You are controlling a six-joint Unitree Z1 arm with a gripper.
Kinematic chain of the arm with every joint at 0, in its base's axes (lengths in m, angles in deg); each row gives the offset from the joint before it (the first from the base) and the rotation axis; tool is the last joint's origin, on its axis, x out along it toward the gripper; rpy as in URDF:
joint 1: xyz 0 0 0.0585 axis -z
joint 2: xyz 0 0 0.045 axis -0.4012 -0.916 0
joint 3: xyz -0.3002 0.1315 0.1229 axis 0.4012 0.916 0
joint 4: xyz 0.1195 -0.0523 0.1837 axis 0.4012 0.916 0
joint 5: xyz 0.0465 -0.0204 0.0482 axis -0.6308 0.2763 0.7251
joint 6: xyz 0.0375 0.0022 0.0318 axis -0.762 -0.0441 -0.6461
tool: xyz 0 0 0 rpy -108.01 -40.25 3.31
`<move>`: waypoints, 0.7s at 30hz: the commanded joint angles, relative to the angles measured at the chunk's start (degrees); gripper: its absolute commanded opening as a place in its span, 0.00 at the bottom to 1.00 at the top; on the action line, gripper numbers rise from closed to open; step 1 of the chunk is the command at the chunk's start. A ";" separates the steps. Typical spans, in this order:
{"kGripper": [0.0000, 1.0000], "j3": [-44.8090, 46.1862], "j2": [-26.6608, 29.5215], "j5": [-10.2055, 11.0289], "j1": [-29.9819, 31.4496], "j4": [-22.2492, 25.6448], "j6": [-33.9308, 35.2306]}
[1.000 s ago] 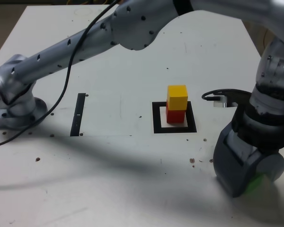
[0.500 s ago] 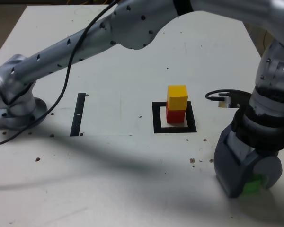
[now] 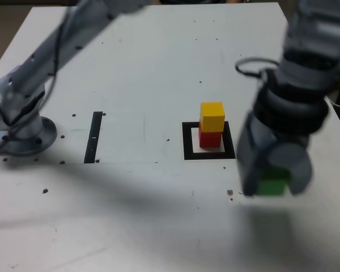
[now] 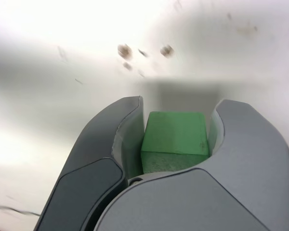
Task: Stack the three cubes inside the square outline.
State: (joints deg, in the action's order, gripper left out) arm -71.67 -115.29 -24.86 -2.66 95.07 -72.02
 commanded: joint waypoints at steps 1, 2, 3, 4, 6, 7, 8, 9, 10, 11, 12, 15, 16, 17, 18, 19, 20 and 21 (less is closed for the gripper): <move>0.19 3.23 7.14 2.30 -0.08 0.75 -2.01; 0.19 5.93 10.27 4.18 -0.15 0.76 -3.43; 0.19 8.03 12.56 5.45 -0.28 0.75 -4.41; 0.20 10.10 14.73 6.53 -0.49 0.74 -5.33; 0.20 13.88 18.52 8.02 -1.21 0.71 -7.12; 0.20 15.53 20.09 8.45 -1.75 0.70 -7.99; 0.20 16.99 21.42 8.67 -2.38 0.69 -8.85; 0.20 18.23 22.54 8.77 -3.11 0.67 -9.71; 0.20 19.31 23.51 8.77 -3.90 0.67 -10.58; 0.20 20.29 24.34 8.70 -4.76 0.67 -11.44; 0.20 21.21 25.06 8.56 -5.68 0.67 -12.29; 0.20 23.34 26.57 7.82 -8.68 0.66 -14.74; 0.20 23.80 26.82 7.48 -9.70 0.65 -15.47; 0.20 24.10 26.92 7.10 -10.71 0.62 -16.20; 0.20 24.23 26.88 6.66 -11.69 0.58 -16.92; 0.20 24.25 26.75 6.21 -12.60 0.53 -17.60; 0.20 24.16 26.49 5.73 -13.67 0.44 -18.32; 0.20 24.07 26.28 5.47 -14.33 0.35 -18.71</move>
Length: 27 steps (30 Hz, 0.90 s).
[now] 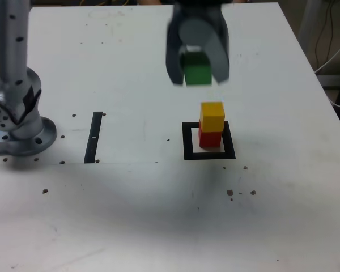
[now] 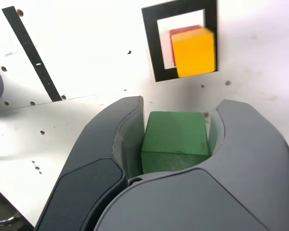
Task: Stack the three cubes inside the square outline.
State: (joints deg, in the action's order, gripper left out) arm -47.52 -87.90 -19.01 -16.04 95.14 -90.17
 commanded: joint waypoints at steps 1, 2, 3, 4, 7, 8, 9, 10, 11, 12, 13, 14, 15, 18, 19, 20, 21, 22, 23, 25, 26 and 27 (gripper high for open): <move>0.20 -0.20 -1.34 -0.59 -1.49 0.17 -0.86; 0.20 -0.36 -1.60 -0.72 -1.92 0.06 -1.07; 0.20 -0.54 -1.89 -0.78 -2.21 -0.05 -1.19; 0.20 -0.71 -2.20 -0.80 -2.39 -0.18 -1.23; 0.20 -1.04 -3.29 -0.81 -2.59 -0.60 -1.23; 0.20 -1.06 -3.68 -0.82 -2.60 -0.75 -1.25; 0.20 -1.01 -4.04 -0.83 -2.60 -0.92 -1.26; 0.20 -0.92 -4.38 -0.83 -2.60 -1.07 -1.27; 0.20 -0.82 -4.72 -0.82 -2.60 -1.19 -1.30; 0.20 -0.73 -5.04 -0.79 -2.60 -1.29 -1.33; 0.20 -0.63 -5.34 -0.76 -2.60 -1.38 -1.38; 0.20 -0.54 -5.63 -0.71 -2.60 -1.45 -1.43; 0.20 -0.45 -5.90 -0.66 -2.60 -1.53 -1.48; 0.20 -0.10 -6.61 -0.48 -2.60 -2.15 -1.59; 0.20 0.04 -6.73 -0.37 -2.60 -2.43 -1.59; 0.20 0.17 -6.83 -0.24 -2.61 -2.75 -1.59; 0.20 0.33 -6.90 -0.11 -2.64 -3.09 -1.59; 0.20 0.49 -6.96 0.01 -2.71 -3.42 -1.58; 0.20 0.64 -7.07 0.11 -2.83 -3.70 -1.58; 0.20 0.88 -7.46 0.14 -3.21 -4.17 -1.60; 0.20 1.00 -7.70 0.05 -3.46 -4.39 -1.63; 0.20 1.16 -7.95 -0.08 -3.72 -4.65 -1.68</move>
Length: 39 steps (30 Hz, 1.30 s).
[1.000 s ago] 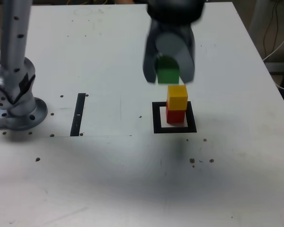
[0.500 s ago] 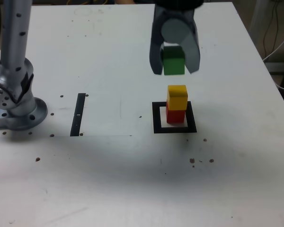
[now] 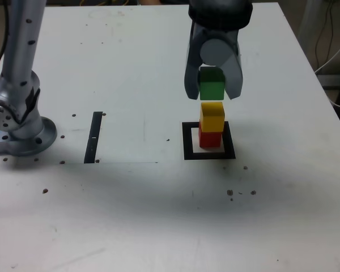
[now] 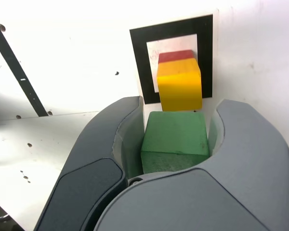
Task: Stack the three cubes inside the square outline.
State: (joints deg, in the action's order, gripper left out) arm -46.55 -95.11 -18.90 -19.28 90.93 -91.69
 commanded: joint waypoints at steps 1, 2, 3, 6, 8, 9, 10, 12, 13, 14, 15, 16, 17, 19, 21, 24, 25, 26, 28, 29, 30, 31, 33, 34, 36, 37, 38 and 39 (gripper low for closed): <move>0.20 0.40 -0.99 -0.33 -0.75 -0.72 -0.22; 0.20 0.65 -1.18 -0.47 -1.01 -1.02 -0.27; 0.20 0.95 -1.33 -0.58 -1.24 -1.36 -0.34; 0.20 2.03 -1.47 -0.72 -1.75 -2.48 -0.49; 0.20 2.60 -1.50 -0.74 -1.94 -3.09 -0.55; 0.20 2.81 -1.53 -0.78 -2.00 -3.38 -0.57; 0.20 3.02 -1.56 -0.86 -2.04 -3.70 -0.58; 0.20 3.51 -1.61 -1.09 -2.07 -4.38 -0.59; 0.20 3.91 -1.65 -1.26 -2.08 -4.85 -0.59; 0.20 4.23 -1.66 -1.39 -2.08 -5.20 -0.59; 0.20 4.55 -1.66 -1.51 -2.08 -5.53 -0.59; 0.20 4.85 -1.66 -1.60 -2.08 -5.80 -0.59; 0.20 5.09 -1.66 -1.66 -2.08 -6.02 -0.59; 0.20 5.38 -1.65 -1.73 -2.08 -6.39 -0.62; 0.21 5.50 -1.65 -1.77 -2.08 -6.69 -0.73; 0.22 5.66 -1.65 -1.78 -2.08 -7.17 -0.93; 0.22 5.72 -1.66 -1.78 -2.08 -7.32 -0.98; 0.22 5.79 -1.66 -1.78 -2.08 -7.46 -1.01; 0.22 5.87 -1.65 -1.77 -2.08 -7.69 -1.03; 0.22 5.90 -1.65 -1.75 -2.08 -7.76 -1.03; 0.23 5.93 -1.65 -1.74 -2.08 -7.81 -1.03; 0.25 5.99 -1.65 -1.74 -2.08 -7.82 -1.00; 0.28 6.16 -1.66 -1.74 -2.08 -7.82 -0.92; 0.30 6.30 -1.66 -1.78 -2.08 -7.82 -0.86; 0.32 6.64 -1.66 -1.89 -2.08 -7.84 -0.74; 0.34 6.82 -1.66 -1.95 -2.08 -7.87 -0.68; 0.35 6.99 -1.66 -2.02 -2.08 -7.93 -0.64; 0.38 7.17 -1.66 -2.10 -2.08 -8.00 -0.62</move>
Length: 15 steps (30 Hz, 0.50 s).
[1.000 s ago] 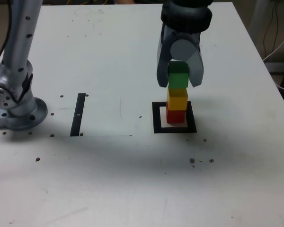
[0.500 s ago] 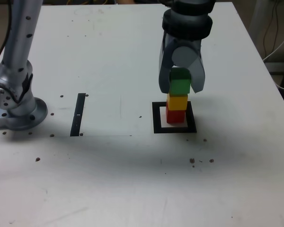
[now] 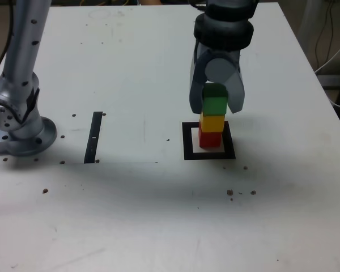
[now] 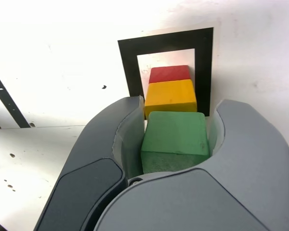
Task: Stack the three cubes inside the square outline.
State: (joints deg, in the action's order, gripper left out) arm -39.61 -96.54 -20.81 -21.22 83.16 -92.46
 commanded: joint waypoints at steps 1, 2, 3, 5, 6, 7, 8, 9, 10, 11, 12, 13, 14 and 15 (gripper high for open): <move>0.40 0.39 -0.23 -0.27 -0.15 -0.32 0.17; 0.42 0.52 -0.23 -0.34 -0.15 -0.42 0.18; 0.45 0.61 -0.23 -0.41 -0.15 -0.53 0.18; 0.50 0.72 -0.23 -0.57 -0.15 -0.80 0.18; 0.52 0.75 -0.22 -0.63 -0.15 -0.95 0.18; 0.55 0.75 -0.21 -0.66 -0.15 -1.11 0.17; 0.59 0.75 -0.18 -0.65 -0.15 -1.28 0.15; 0.65 0.74 -0.15 -0.61 -0.15 -1.45 0.12; 0.74 0.74 -0.10 -0.50 -0.15 -1.65 0.09; 0.81 0.75 -0.05 -0.40 -0.15 -1.78 0.06; 0.87 0.76 -0.01 -0.29 -0.15 -1.89 0.03; 0.92 0.78 0.03 -0.18 -0.15 -1.95 0.02; 0.97 0.79 0.06 -0.10 -0.15 -1.97 0.03; 0.99 0.83 0.10 -0.04 -0.15 -1.97 0.05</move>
State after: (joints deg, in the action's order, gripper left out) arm -38.97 -96.53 -20.95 -21.22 81.28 -92.40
